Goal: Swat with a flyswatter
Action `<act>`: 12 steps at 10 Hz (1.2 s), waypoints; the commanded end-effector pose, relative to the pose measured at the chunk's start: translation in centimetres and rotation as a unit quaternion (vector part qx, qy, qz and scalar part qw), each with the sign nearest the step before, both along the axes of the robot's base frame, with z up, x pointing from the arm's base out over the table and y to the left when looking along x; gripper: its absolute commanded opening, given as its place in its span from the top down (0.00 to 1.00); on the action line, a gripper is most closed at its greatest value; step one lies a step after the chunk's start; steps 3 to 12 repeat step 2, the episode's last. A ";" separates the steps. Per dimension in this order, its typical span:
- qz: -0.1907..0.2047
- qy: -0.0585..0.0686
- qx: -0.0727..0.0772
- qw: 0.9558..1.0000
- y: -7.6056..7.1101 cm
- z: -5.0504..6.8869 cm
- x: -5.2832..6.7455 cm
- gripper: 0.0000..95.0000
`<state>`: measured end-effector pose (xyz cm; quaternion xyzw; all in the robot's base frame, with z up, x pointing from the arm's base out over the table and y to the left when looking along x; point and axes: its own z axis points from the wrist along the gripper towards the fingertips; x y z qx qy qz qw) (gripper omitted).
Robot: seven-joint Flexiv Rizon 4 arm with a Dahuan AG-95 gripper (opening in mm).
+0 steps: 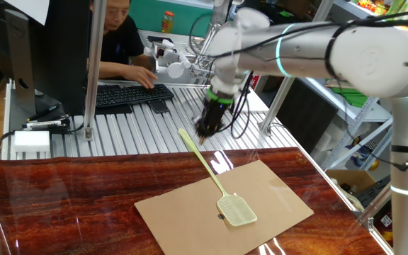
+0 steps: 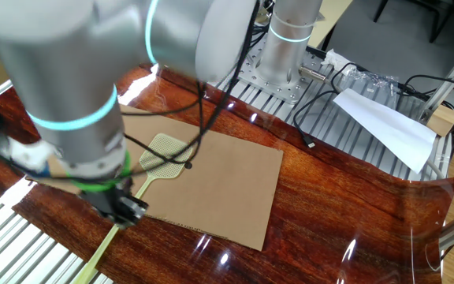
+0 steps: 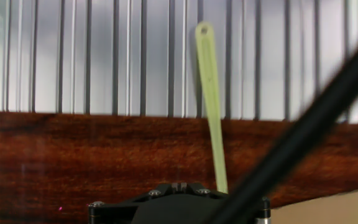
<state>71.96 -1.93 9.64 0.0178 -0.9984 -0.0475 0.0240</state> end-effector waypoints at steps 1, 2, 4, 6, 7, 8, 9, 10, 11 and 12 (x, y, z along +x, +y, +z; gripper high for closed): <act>0.000 0.004 0.000 1.000 0.1 -0.5 -0.2 1.00; 0.000 0.004 0.000 1.000 0.1 -0.5 -0.2 1.00; 0.000 0.004 0.000 1.000 0.1 -0.5 -0.2 1.00; 0.000 0.004 0.000 1.000 0.1 -0.5 -0.2 1.00; 0.000 0.004 0.000 1.000 0.1 -0.5 -0.2 1.00; 0.000 0.004 0.000 1.000 0.1 -0.5 -0.2 1.00; 0.000 0.004 0.000 1.000 0.1 -0.5 -0.2 1.00; 0.000 0.004 0.000 1.000 0.1 -0.5 -0.2 1.00; 0.000 0.004 0.000 1.000 0.1 -0.5 -0.2 1.00; 0.000 0.004 0.000 1.000 0.1 -0.5 -0.2 1.00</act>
